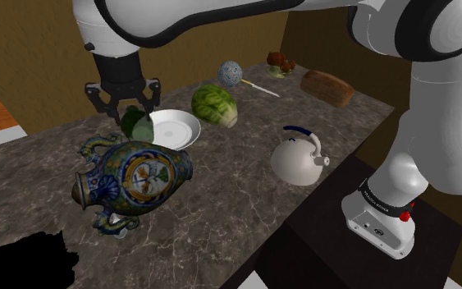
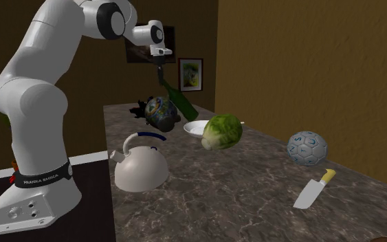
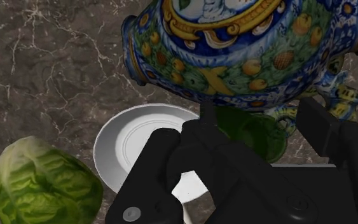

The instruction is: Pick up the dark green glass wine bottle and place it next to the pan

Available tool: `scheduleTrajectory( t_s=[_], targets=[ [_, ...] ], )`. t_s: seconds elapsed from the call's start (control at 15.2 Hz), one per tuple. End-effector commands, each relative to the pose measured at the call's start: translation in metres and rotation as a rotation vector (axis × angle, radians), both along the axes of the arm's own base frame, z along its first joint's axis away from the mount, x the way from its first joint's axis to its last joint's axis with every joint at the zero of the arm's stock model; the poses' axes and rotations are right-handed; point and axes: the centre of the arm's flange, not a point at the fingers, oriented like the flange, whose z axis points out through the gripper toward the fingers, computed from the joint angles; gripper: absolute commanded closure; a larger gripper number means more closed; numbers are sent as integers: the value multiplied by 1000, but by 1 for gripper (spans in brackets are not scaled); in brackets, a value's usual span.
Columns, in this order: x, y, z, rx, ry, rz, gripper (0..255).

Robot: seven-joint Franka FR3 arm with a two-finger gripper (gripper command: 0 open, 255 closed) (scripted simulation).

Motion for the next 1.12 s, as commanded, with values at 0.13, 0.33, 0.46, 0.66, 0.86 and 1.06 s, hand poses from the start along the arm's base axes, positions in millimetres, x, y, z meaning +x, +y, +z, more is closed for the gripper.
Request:
scheduleTrajectory(
  t_s=[0.13,0.33,0.46,0.66,0.86,1.06],
  targets=[
    [0,0,0,0,0,0,0],
    [-1,0,13,0,0,0,0],
    [-3,-1,40,0,0,0,0],
    [-3,-1,50,0,0,0,0],
    [-3,-1,50,0,0,0,0],
    [-3,-1,50,0,0,0,0]
  ],
)
